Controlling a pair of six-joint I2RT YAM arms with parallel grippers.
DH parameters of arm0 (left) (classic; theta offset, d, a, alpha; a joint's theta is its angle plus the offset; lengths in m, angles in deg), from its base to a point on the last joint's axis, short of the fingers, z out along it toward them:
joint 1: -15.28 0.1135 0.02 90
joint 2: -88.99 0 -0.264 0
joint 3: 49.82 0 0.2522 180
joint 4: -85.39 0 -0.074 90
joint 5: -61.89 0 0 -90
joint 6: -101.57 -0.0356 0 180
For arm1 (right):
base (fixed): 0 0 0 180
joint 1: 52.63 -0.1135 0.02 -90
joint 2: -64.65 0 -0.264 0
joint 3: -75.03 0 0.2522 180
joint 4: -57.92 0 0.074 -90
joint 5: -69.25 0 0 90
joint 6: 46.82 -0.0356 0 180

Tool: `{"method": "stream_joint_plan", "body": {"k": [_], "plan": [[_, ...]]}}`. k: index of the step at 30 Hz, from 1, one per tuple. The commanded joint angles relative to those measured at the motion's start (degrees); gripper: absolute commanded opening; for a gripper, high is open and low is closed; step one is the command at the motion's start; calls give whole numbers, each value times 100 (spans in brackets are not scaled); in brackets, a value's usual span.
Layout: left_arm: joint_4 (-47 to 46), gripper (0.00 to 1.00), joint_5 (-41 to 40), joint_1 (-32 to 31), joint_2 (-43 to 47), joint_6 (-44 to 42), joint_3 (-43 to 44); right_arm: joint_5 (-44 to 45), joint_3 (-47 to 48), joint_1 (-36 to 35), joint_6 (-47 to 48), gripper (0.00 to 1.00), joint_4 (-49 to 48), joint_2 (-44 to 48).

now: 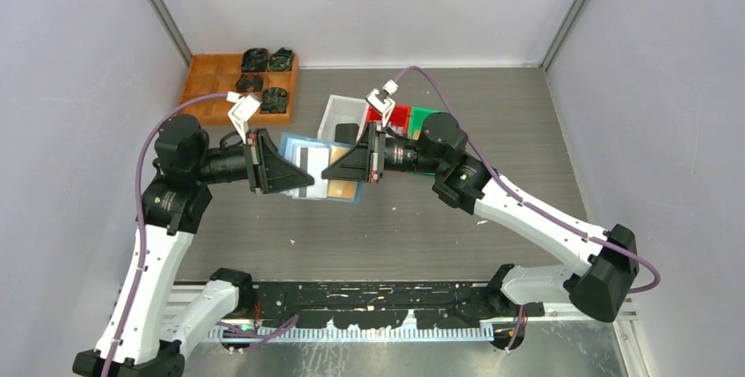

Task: Take the credit cards out of the card holder
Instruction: Remove the credit card from the card holder.

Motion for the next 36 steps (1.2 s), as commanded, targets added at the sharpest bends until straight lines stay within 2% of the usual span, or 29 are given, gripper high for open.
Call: {"method": "stream_joint_plan", "body": {"k": [1, 28, 36], "plan": [[-513, 19, 332, -12, 10, 220, 37, 84, -145, -34, -58, 3, -475, 334], [-563, 20, 348, 6, 46, 363, 95, 380, -600, -38, 123, 1, -366, 756], [-633, 18, 345, 3, 60, 467, 99, 528, -846, -42, -112, 1, -958, 793]]}}
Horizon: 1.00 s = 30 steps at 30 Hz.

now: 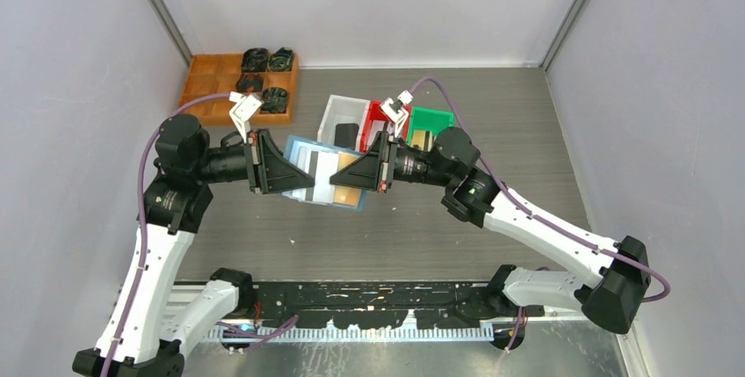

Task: Take the credit cards out of the card holder
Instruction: Remove the credit card from the card holder.

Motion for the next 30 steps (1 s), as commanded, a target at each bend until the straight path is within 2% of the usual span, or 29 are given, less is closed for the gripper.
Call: {"method": "stream_joint_plan", "body": {"k": [1, 4, 8, 15, 19, 22, 30], "plan": [[-487, 16, 149, 10, 97, 144, 126, 132, -148, 3, -130, 1, -572, 215], [-555, 11, 149, 15, 103, 218, 127, 163, -224, 9, -189, 5, -713, 245], [-649, 9, 147, 14, 121, 294, 98, 264, -337, 8, -376, 17, -1034, 216], [-732, 9, 131, 13, 131, 372, 101, 291, -353, 1, -812, 19, -1675, -52], [-696, 9, 140, 14, 138, 346, 110, 239, -428, -1, -903, 10, -1891, -7], [-691, 16, 112, 14, 129, 341, 125, 275, -513, 0, -861, 1, -1842, 110], [-689, 17, 97, 10, 107, 341, 178, 417, -681, 4, -645, 1, -1489, 437]]}}
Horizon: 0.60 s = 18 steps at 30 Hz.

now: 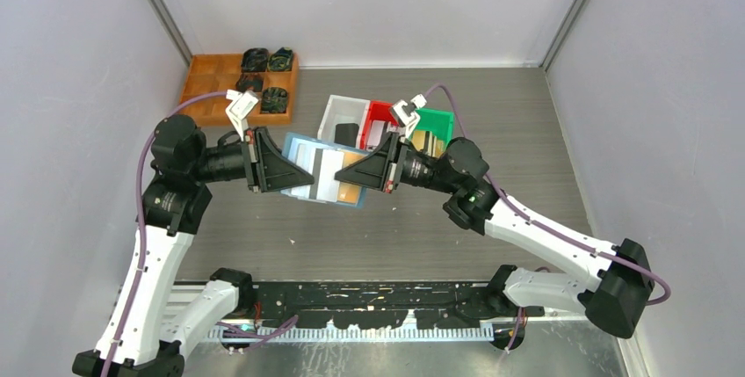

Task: Take the credit cards out of the card holder
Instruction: Remove the credit card from the card holder.

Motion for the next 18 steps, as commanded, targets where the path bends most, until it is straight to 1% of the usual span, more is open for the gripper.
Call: {"method": "stream_joint_plan", "body": {"k": [1, 4, 7, 8, 10, 11, 13, 15, 18], "plan": [[-346, 18, 95, 13, 69, -8, 186, 109, -33, 7, 113, 1, -55, 326], [-338, 18, 95, 12, 64, -4, 217, 148, -49, 9, 170, 1, 31, 382], [-348, 14, 55, 12, 70, 1, 207, 124, -8, 4, 150, 2, 41, 340], [-347, 13, 37, 14, 74, -3, 202, 113, 27, 3, 138, 5, 43, 309], [-349, 9, -3, 14, 71, -6, 198, 94, 88, -44, 130, 20, 40, 239], [-347, 7, -37, 8, 77, -2, 204, 88, 127, -72, 132, 25, 34, 181], [-343, 5, -103, 14, 77, -6, 217, 90, 200, -145, 149, 31, 28, 95], [-342, 3, -121, 10, 76, -14, 217, 113, 263, -207, 164, 31, 17, 12], [-325, 2, -122, 14, 81, -45, 199, 119, 341, -225, 139, 24, -28, -92]]}}
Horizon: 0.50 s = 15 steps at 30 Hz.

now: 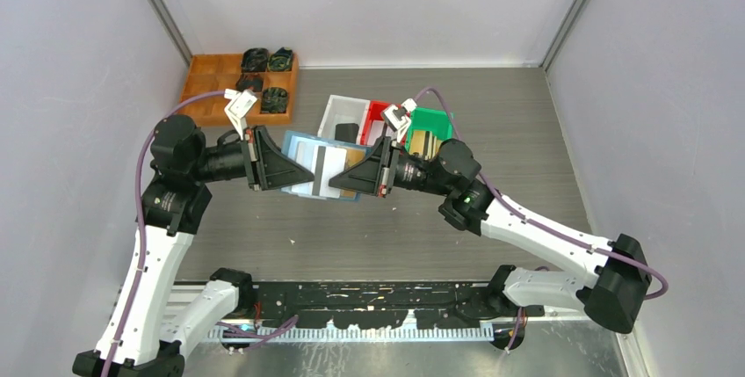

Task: Take the credit cards out of the card holder
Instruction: Remove the credit card from the card holder.

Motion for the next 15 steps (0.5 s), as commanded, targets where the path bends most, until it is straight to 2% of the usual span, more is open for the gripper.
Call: {"method": "stream_joint_plan", "body": {"k": [1, 5, 15], "plan": [[-300, 1, 3, 5, 92, -69, 196, 47, 336, -57, 54, 19, -234, -76], [-122, 1, -12, 10, 93, -268, 262, 62, 246, -28, 202, 8, -132, 139], [451, 1, -215, 20, 90, -901, 418, 94, -8, 427, 974, 4, 1532, 1351]]}}
